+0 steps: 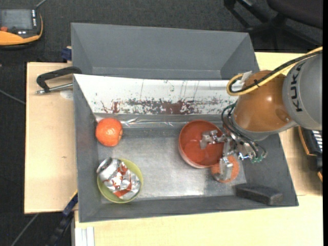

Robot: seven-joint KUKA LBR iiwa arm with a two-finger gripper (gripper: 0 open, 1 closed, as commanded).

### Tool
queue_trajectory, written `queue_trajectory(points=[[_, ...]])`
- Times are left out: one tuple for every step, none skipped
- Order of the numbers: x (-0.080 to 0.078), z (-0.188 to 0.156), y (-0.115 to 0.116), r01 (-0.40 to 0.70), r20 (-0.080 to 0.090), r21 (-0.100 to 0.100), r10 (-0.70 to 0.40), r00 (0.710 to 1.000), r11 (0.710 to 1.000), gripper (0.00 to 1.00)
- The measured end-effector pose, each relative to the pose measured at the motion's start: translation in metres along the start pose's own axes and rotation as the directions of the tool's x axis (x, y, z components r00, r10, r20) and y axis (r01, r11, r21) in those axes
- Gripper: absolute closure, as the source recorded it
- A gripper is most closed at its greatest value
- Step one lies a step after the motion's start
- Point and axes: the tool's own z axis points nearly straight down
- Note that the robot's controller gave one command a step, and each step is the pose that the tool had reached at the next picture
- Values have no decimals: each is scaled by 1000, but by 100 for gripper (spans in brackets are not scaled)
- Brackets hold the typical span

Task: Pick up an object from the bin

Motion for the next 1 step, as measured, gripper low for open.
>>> queue_trajectory(points=[[-2, -2, 2, 3, 3, -3, -3, 1000, 1000, 100]])
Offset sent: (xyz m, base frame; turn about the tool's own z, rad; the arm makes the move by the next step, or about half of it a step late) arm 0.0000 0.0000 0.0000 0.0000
